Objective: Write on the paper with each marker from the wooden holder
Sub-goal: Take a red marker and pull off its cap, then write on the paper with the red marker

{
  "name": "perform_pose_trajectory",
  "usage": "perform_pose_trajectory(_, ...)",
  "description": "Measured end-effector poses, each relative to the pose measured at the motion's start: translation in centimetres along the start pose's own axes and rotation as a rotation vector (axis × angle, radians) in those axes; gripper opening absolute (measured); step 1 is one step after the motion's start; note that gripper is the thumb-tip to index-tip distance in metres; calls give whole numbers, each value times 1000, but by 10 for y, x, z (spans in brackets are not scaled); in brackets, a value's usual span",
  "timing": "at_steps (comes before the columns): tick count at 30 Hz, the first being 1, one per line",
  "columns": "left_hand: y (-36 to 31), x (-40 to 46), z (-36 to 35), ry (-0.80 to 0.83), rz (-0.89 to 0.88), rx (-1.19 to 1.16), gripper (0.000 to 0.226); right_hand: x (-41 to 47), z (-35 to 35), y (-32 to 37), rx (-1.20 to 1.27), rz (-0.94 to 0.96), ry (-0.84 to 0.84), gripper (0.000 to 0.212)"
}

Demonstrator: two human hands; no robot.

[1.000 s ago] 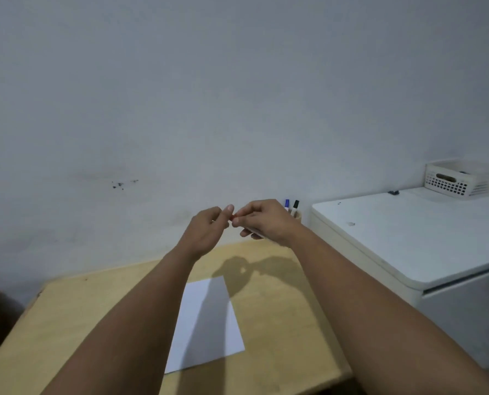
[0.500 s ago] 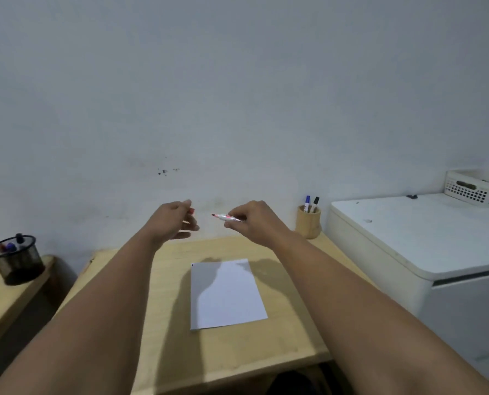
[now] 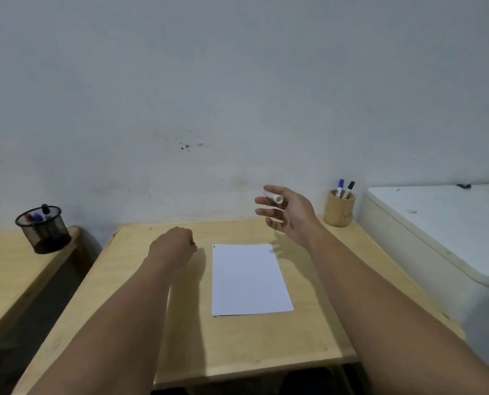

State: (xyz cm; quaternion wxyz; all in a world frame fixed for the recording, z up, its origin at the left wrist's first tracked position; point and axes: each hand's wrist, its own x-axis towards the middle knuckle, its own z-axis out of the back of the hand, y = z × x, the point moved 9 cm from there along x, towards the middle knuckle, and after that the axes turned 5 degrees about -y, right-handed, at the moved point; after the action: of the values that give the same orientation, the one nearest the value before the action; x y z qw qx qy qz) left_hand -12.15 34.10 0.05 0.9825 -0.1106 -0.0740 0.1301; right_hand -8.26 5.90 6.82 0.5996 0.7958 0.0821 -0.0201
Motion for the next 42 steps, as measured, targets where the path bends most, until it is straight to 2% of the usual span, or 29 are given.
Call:
perform_pose_trajectory(2, -1, 1, -10, -4, -2, 14, 20, 7, -2, -9, 8, 0, 49, 24)
perform_pose_trajectory(4, -2, 1, -19, -8, -11, 34, 24, 13, -1, -18, -91, 21, 68, 18)
perform_pose_trajectory(7, -1, 1, -29, 3, -8, 33, 31, 21, 2, -31, -173, 27, -11, 29)
perform_pose_trajectory(10, 3, -3, -28, -13, 12, -44, 38, 26, 1, -39, -158, 28, -71, 31)
perform_pose_trajectory(13, -5, -25, -9, -182, -63, -136, 48, 31, -1, -49, -151, 51, -117, 28)
perform_pose_trajectory(16, -24, -62, 6, -322, -235, -208, 52, 32, -11, -59, -140, 36, -144, 15)
perform_pose_trajectory(17, -29, -72, 2, -301, -308, -221, 53, 32, -15, -63, -155, 23, -142, 15)
perform_pose_trajectory(19, -34, -84, -20, -140, -413, -199, 61, 34, -23, -73, -205, 0, -139, 23)
perform_pose_trajectory(21, -31, -90, -41, 2, -425, -146, 72, 36, -29, -84, -234, -16, -146, 27)
perform_pose_trajectory(22, -30, -92, -45, 19, -423, -129, 75, 38, -32, -91, -239, -20, -153, 24)
perform_pose_trajectory(27, -33, -95, -49, -21, -420, -96, 78, 47, -45, -117, -325, 38, -174, 25)
perform_pose_trajectory(31, -31, -93, -51, -51, -379, -114, 83, 53, -61, -131, -330, 14, -136, 13)
perform_pose_trajectory(37, -25, -93, -44, -59, -365, -180, 86, 65, -73, -138, -376, 97, -167, 42)
perform_pose_trajectory(42, -15, -92, -47, -65, -371, -78, 95, 71, -78, -151, -380, 114, -147, 42)
